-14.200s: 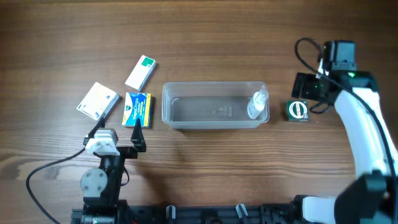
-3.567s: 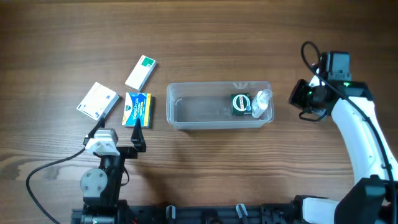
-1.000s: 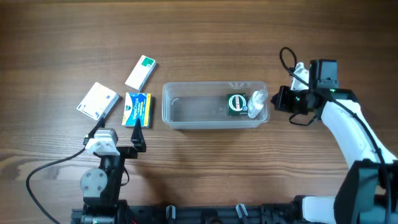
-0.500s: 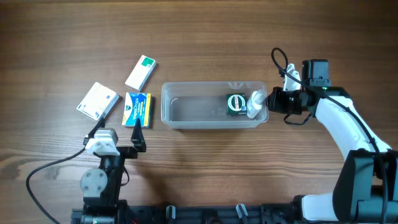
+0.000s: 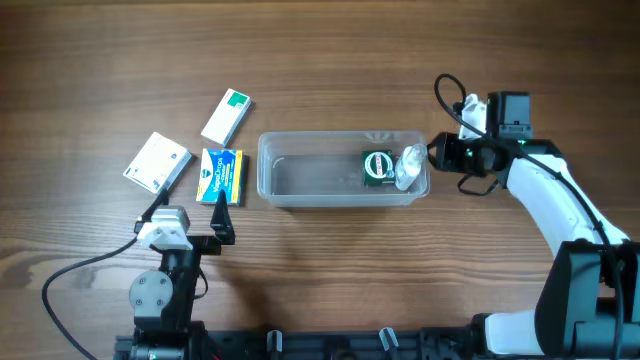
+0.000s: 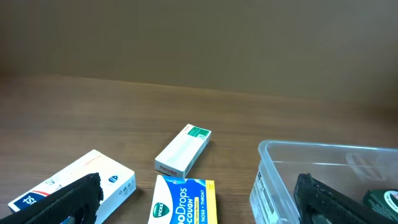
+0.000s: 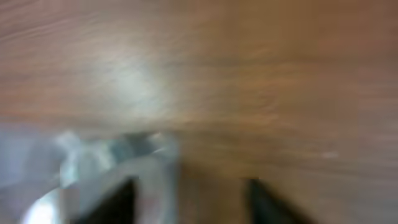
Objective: Pack container
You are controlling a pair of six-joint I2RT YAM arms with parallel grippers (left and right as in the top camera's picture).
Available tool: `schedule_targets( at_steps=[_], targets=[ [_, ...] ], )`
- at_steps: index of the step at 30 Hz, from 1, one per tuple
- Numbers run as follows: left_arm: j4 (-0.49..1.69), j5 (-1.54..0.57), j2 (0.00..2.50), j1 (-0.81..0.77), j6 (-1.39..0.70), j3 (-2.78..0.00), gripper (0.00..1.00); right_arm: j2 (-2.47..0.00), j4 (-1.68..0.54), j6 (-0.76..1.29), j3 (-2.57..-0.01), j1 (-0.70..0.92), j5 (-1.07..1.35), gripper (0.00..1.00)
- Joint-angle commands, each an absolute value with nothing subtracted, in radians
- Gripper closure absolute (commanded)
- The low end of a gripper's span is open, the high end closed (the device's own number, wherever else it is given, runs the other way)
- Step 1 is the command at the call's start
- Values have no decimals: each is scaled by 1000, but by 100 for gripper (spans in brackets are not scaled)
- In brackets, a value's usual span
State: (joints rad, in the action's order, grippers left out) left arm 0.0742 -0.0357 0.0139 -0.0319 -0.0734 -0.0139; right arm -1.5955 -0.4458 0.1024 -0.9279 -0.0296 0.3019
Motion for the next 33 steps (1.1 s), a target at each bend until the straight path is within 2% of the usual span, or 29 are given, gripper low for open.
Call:
schedule_targets(
  at_steps=[1,8,33],
  targets=[
    [73,-52,7,-37,-84,-6,0,-1604,-407,84,-922,-27,38,0],
    [73,-52,7,-37,-84,-6,0,-1605,-377,78,-922,-27,-260,0],
    [45,-36,7,-37,-83,-6,0,-1605,-377,78,-922,-27,-262,0]
  ],
)
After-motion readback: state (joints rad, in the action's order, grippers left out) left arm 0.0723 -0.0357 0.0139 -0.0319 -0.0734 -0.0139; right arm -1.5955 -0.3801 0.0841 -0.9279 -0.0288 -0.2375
